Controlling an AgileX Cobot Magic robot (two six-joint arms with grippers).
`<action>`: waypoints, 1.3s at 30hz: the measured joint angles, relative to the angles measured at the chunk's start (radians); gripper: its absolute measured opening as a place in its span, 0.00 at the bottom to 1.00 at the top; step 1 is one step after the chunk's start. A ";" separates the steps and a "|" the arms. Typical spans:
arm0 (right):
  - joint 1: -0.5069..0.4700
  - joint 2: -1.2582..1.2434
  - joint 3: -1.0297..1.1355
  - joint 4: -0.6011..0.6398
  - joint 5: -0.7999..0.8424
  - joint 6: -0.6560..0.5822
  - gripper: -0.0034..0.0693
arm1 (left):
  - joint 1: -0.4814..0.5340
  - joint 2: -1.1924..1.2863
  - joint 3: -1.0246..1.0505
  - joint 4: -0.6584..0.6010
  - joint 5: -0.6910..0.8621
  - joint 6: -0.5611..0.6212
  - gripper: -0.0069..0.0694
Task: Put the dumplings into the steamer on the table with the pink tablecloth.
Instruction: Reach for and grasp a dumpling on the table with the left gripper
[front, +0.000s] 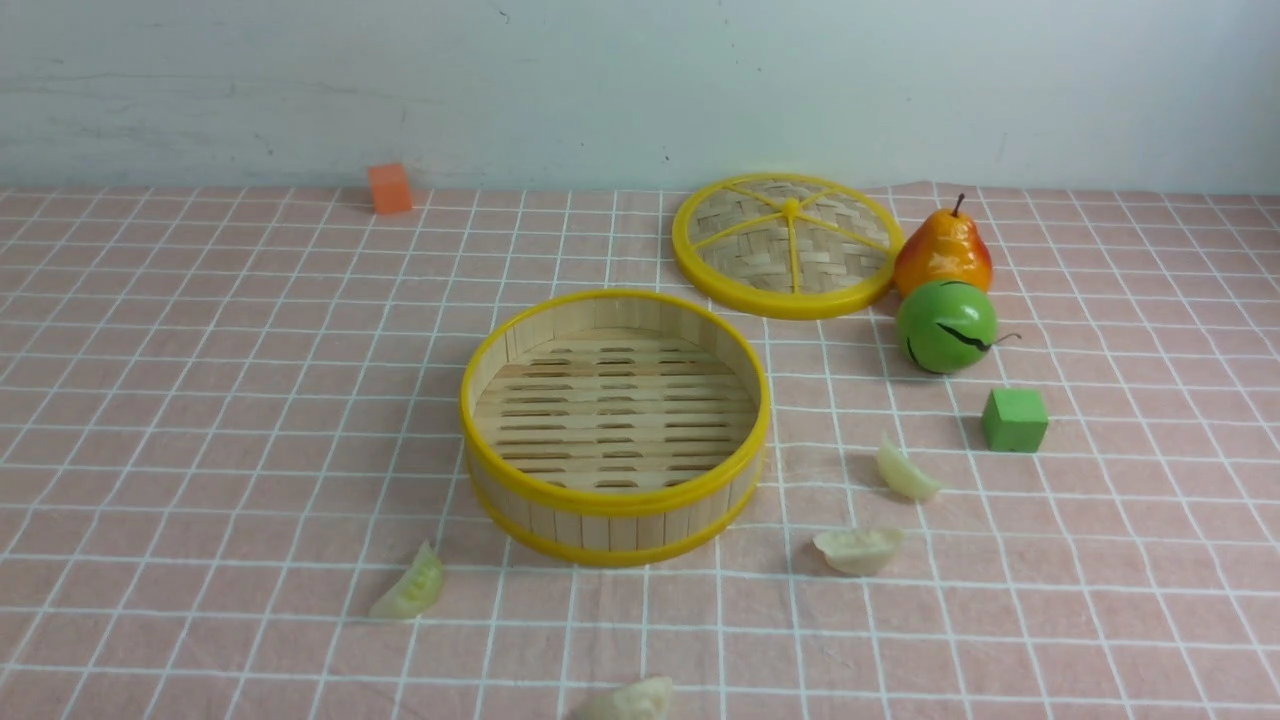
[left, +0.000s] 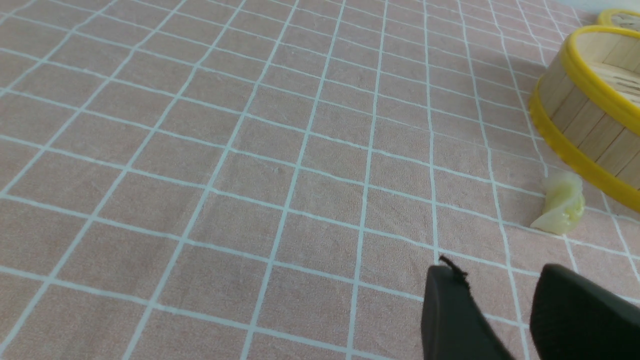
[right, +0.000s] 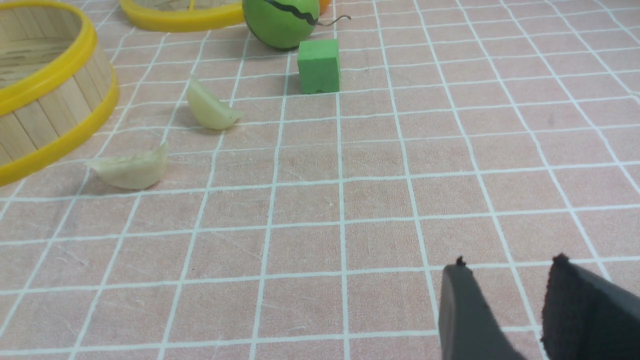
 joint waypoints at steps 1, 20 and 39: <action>0.000 0.000 0.000 -0.001 0.000 0.000 0.38 | 0.000 0.000 0.000 0.000 0.000 0.000 0.40; 0.000 0.000 0.000 0.002 0.000 0.000 0.38 | 0.000 0.000 0.000 0.000 0.000 0.000 0.40; 0.000 0.000 0.007 0.560 0.018 0.182 0.38 | 0.000 0.000 0.000 -0.822 -0.030 -0.564 0.40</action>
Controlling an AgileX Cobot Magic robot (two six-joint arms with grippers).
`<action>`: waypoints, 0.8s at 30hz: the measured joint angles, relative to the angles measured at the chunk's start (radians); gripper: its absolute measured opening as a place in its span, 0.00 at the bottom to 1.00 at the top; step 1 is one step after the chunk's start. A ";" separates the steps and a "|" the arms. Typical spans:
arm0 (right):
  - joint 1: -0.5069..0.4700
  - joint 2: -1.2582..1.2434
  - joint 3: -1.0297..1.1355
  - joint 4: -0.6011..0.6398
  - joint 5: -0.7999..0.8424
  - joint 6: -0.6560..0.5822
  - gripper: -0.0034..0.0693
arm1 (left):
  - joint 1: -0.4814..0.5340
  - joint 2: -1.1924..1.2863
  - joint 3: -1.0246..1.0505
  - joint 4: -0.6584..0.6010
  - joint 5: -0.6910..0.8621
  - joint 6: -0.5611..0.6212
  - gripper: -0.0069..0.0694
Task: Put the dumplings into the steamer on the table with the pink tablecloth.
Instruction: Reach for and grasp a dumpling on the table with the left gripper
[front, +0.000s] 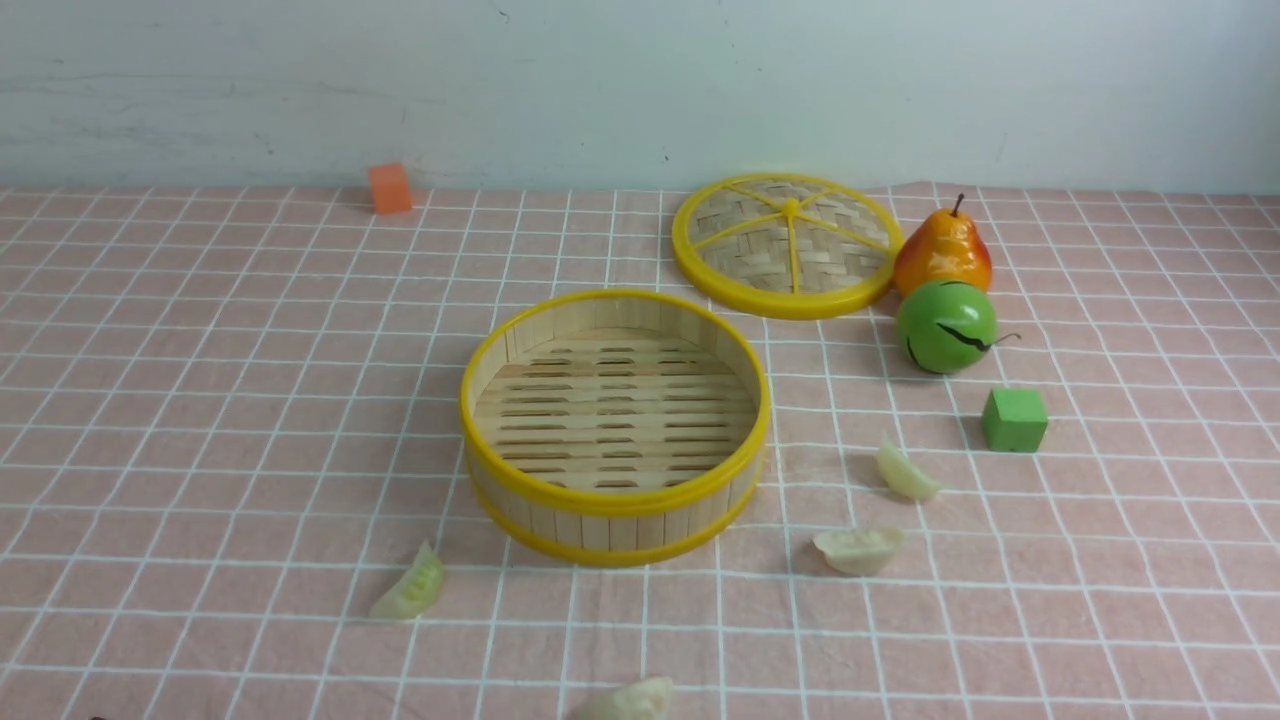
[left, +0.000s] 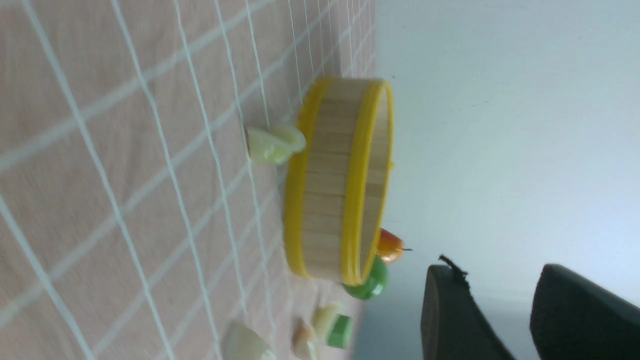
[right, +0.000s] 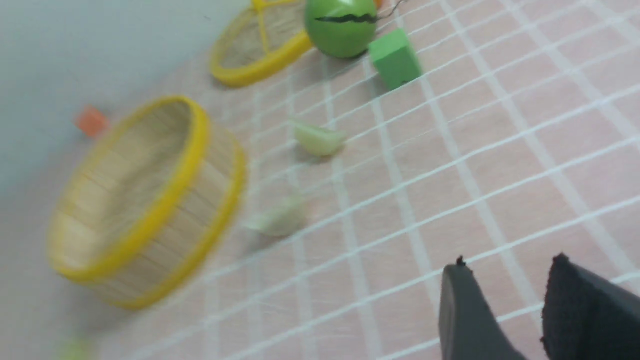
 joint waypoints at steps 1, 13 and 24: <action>0.000 0.000 0.002 0.071 0.003 0.021 0.38 | 0.000 0.000 0.000 -0.011 0.004 -0.007 0.40; 0.000 0.000 0.003 0.281 0.002 -0.055 0.38 | 0.000 0.000 -0.082 -0.050 0.042 0.325 0.39; 0.000 0.220 -0.242 0.146 0.042 -0.380 0.06 | -0.004 0.494 -0.637 0.383 0.473 0.744 0.07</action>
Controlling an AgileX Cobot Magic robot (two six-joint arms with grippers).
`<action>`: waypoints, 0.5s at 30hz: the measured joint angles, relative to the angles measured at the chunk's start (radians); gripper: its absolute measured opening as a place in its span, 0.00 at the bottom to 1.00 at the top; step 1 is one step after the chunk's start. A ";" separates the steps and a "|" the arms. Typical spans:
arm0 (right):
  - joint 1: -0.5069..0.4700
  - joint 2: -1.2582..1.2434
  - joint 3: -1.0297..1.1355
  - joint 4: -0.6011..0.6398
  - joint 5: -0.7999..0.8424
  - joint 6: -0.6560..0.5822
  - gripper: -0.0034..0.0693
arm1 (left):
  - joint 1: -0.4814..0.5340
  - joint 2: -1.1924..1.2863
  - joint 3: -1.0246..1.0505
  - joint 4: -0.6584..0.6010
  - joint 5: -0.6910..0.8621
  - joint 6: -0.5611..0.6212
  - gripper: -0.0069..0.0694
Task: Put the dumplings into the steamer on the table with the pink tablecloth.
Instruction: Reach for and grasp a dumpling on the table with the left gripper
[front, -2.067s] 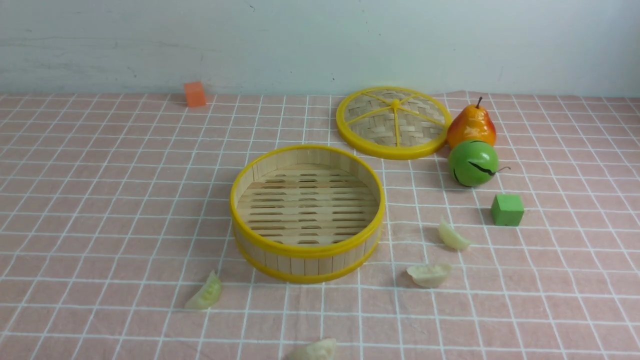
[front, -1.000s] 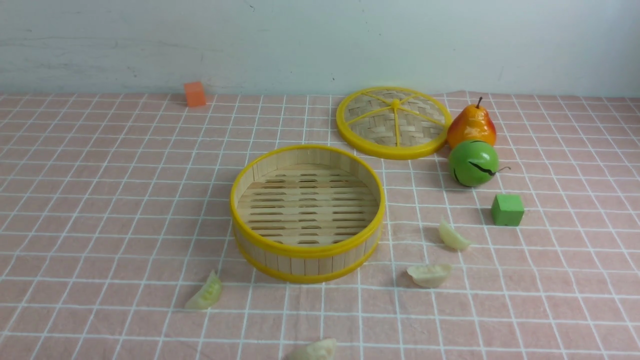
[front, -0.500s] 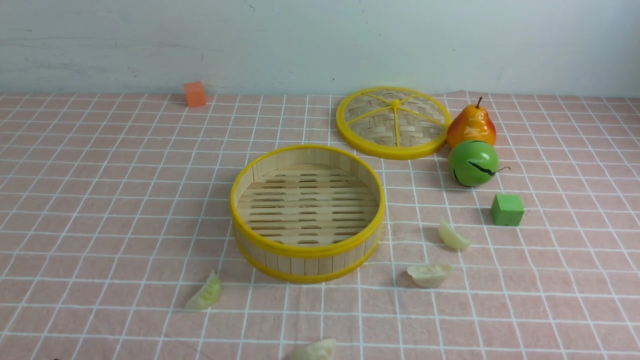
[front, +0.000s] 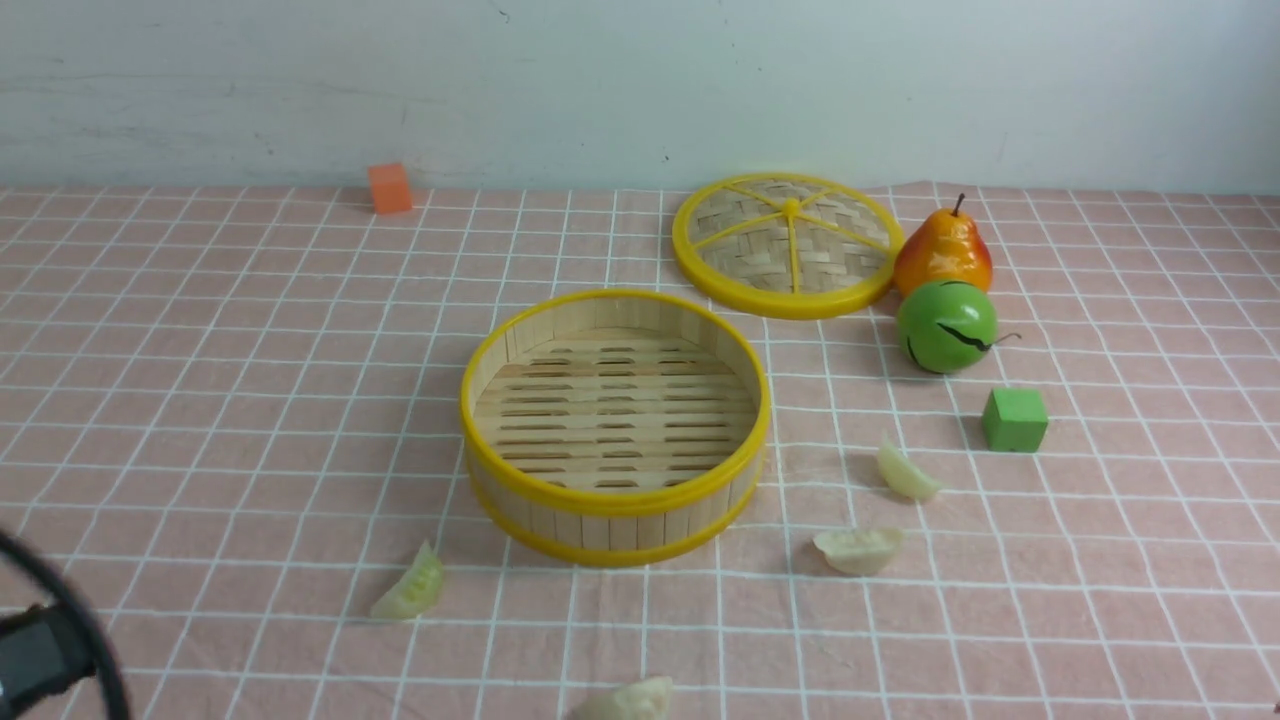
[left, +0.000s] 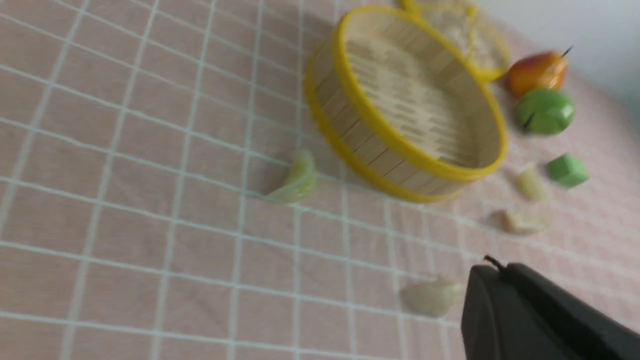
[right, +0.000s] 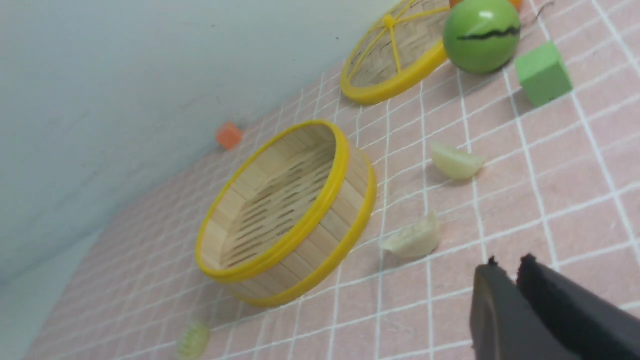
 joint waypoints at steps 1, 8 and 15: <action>0.000 0.048 -0.053 -0.025 0.016 -0.016 0.04 | -0.007 0.060 -0.060 0.047 0.052 0.006 0.07; 0.007 0.488 -0.417 -0.197 0.352 -0.205 0.03 | -0.201 0.442 -0.341 0.294 0.337 0.013 0.07; 0.220 0.741 -0.526 -0.229 0.520 -0.287 0.03 | -0.440 0.757 -0.452 0.427 0.334 -0.018 0.11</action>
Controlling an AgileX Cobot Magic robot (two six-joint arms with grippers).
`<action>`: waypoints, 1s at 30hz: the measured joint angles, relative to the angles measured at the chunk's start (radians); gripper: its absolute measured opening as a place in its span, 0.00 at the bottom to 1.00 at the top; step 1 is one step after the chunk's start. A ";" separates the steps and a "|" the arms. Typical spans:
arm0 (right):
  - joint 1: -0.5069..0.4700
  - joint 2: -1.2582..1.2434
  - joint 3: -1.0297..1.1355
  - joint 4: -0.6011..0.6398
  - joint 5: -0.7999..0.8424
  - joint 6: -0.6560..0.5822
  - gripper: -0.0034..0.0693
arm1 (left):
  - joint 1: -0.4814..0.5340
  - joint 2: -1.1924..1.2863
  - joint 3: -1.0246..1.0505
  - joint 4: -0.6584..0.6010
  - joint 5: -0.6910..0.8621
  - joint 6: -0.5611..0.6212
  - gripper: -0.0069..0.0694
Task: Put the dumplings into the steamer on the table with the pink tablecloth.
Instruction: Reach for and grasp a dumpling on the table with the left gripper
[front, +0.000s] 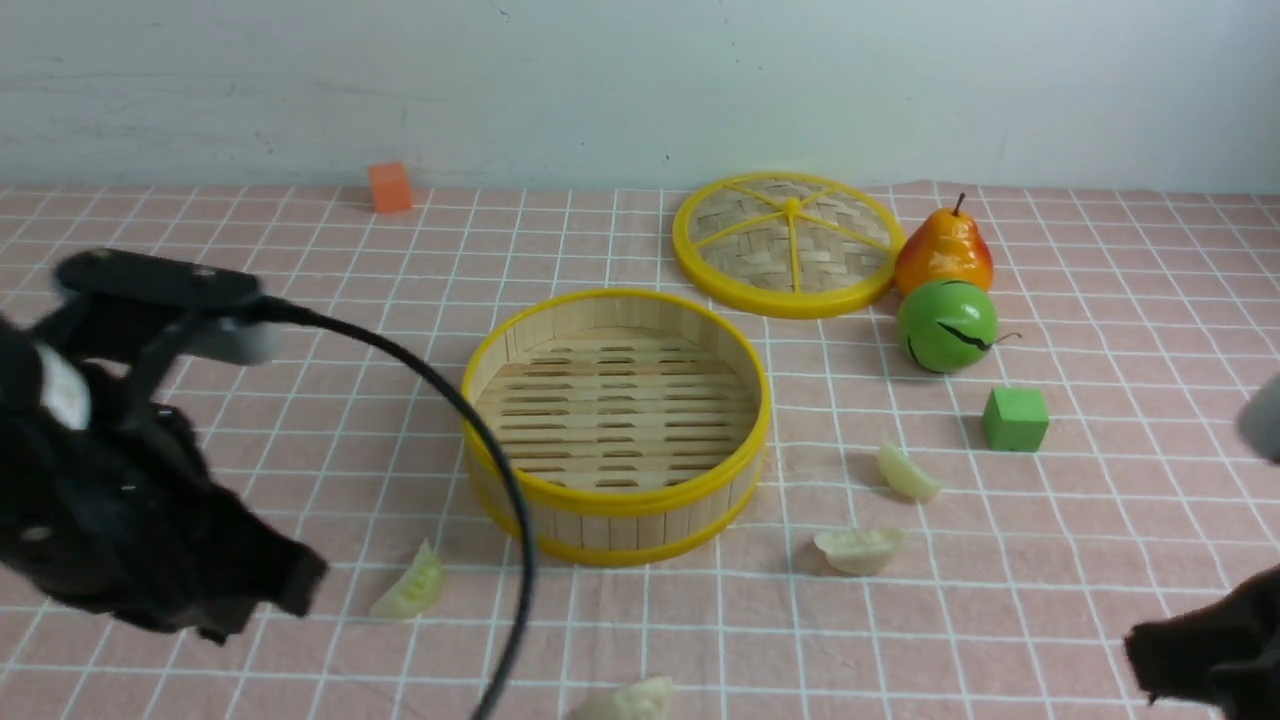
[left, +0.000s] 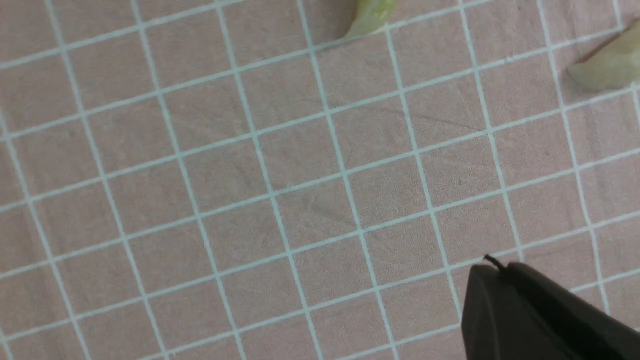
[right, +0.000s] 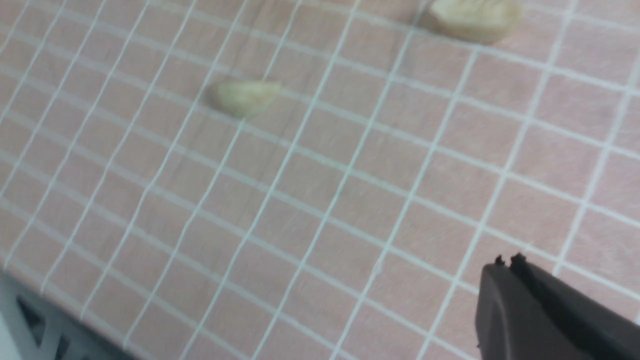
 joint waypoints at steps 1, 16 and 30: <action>0.049 0.022 0.000 -0.006 0.012 -0.003 0.03 | -0.013 0.055 -0.019 0.013 0.002 -0.019 0.15; 0.251 0.047 -0.002 -0.011 0.027 -0.004 0.05 | 0.022 0.553 -0.124 0.205 -0.269 -0.134 0.68; 0.251 0.047 -0.002 -0.011 0.005 -0.004 0.06 | 0.081 0.624 -0.129 0.029 -0.383 -0.059 0.60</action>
